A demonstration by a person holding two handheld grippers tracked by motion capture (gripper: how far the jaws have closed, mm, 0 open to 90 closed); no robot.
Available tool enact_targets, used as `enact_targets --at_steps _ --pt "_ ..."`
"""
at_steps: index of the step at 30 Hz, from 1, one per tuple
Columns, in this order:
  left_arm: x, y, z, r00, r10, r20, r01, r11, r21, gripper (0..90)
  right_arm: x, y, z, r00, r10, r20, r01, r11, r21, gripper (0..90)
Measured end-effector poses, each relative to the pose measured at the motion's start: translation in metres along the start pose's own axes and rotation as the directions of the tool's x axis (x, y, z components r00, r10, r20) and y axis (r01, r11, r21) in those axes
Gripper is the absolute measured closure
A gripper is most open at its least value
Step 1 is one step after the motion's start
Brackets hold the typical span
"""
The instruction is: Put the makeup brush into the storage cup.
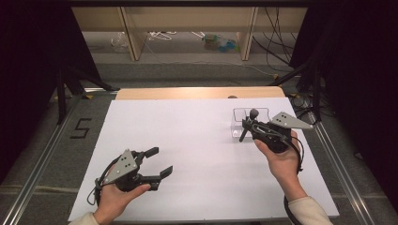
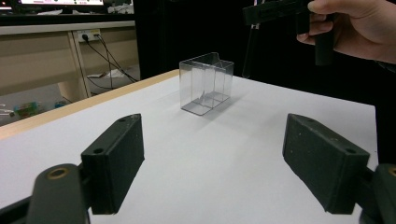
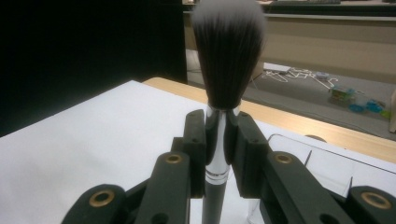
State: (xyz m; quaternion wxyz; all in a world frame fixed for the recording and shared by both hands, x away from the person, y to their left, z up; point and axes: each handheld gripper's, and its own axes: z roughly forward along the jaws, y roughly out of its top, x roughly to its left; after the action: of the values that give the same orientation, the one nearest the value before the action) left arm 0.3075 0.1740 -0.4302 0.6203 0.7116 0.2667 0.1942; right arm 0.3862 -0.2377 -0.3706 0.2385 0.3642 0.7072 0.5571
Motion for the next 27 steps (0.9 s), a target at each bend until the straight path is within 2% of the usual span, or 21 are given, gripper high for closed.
enact_targets --at_steps 4,8,11,16,19,23,26,27 --pt "0.0 0.0 0.0 1.0 0.0 0.0 0.0 1.0 -0.001 20.4 -0.001 0.0 -0.002 1.0 0.008 -0.002 -0.008 1.0 0.013 77.8" --pt "0.0 0.0 0.0 1.0 0.001 0.001 -0.001 1.0 -0.001 20.4 -0.003 0.0 -0.002 0.9999 0.005 0.01 -0.005 1.0 -0.004 77.8" --pt "0.0 0.0 0.0 1.0 -0.001 0.0 0.001 1.0 -0.001 20.4 -0.004 0.0 -0.003 0.9999 0.01 0.009 -0.01 1.0 0.015 77.8" --pt "0.0 0.0 0.0 1.0 0.0 0.0 0.0 1.0 -0.001 20.4 -0.005 0.0 -0.003 0.9999 0.007 0.016 -0.007 1.0 0.001 77.8" --pt "0.0 0.0 0.0 1.0 -0.002 -0.001 0.002 1.0 -0.002 20.5 -0.006 0.0 -0.004 0.9997 0.017 0.015 -0.018 1.0 0.014 77.8" --pt "0.0 0.0 0.0 1.0 -0.002 -0.002 0.002 1.0 -0.001 20.5 -0.008 0.0 -0.004 0.9994 0.019 0.028 -0.019 1.0 -0.006 77.8" --pt "0.001 0.0 0.0 1.0 0.01 0.001 -0.01 0.9999 -0.001 20.5 -0.01 0.0 -0.006 0.9994 0.015 0.031 -0.015 1.0 -0.001 77.8" --pt "0.0 0.0 0.0 1.0 0.0 -0.002 0.0 1.0 -0.001 20.5 -0.011 0.0 -0.006 0.9993 0.018 0.031 -0.018 1.0 0.001 77.8"
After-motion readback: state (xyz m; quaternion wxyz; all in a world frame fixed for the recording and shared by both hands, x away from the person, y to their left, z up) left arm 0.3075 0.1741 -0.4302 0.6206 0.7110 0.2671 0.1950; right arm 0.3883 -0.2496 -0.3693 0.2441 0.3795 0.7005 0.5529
